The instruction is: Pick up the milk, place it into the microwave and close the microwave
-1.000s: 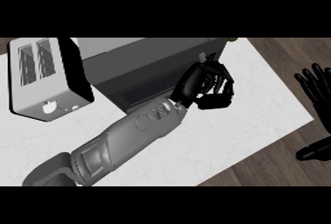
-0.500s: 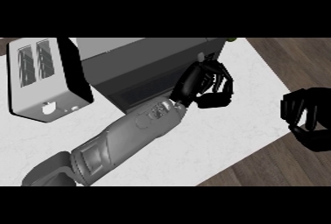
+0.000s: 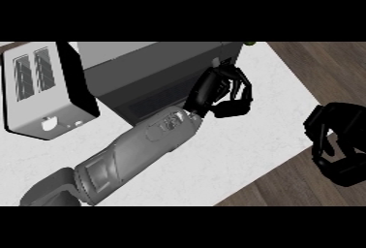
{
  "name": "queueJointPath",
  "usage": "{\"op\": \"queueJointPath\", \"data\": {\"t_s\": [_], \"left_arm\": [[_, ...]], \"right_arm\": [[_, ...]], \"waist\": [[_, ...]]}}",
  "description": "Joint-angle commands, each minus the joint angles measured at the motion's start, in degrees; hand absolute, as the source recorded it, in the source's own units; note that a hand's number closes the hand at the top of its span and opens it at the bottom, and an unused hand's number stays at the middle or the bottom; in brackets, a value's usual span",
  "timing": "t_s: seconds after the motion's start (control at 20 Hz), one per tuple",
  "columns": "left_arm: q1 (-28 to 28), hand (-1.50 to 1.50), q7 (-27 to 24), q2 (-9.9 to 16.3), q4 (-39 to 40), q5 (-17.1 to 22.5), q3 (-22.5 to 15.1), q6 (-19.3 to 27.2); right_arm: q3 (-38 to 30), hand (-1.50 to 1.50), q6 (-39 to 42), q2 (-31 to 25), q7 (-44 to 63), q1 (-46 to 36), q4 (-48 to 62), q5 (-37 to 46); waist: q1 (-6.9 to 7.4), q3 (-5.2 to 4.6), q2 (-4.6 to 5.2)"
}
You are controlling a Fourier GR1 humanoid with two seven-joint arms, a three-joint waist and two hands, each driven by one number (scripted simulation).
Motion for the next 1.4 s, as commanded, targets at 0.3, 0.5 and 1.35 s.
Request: {"op": "queueJointPath", "data": {"t_s": [0.3,0.5,1.35], "left_arm": [[-4.4,1.5,-0.5,-2.9,3.0,1.2,0.9,1.5],[-5.2,1.5,-0.2,-2.9,3.6,2.2,1.4,1.2],[5.7,1.5,0.8,-3.0,1.8,25.3,17.1,-5.3]], "right_arm": [[2.3,1.5,3.1,-0.2,-1.2,0.5,-5.7,-1.2],[3.0,1.5,2.6,-0.2,-0.4,0.9,-7.3,-1.6],[12.6,1.5,1.2,1.2,5.7,9.9,-15.2,-1.9]], "waist": [[-2.3,0.27,0.76],[-2.05,0.2,1.08],[4.62,-0.59,1.93]]}}
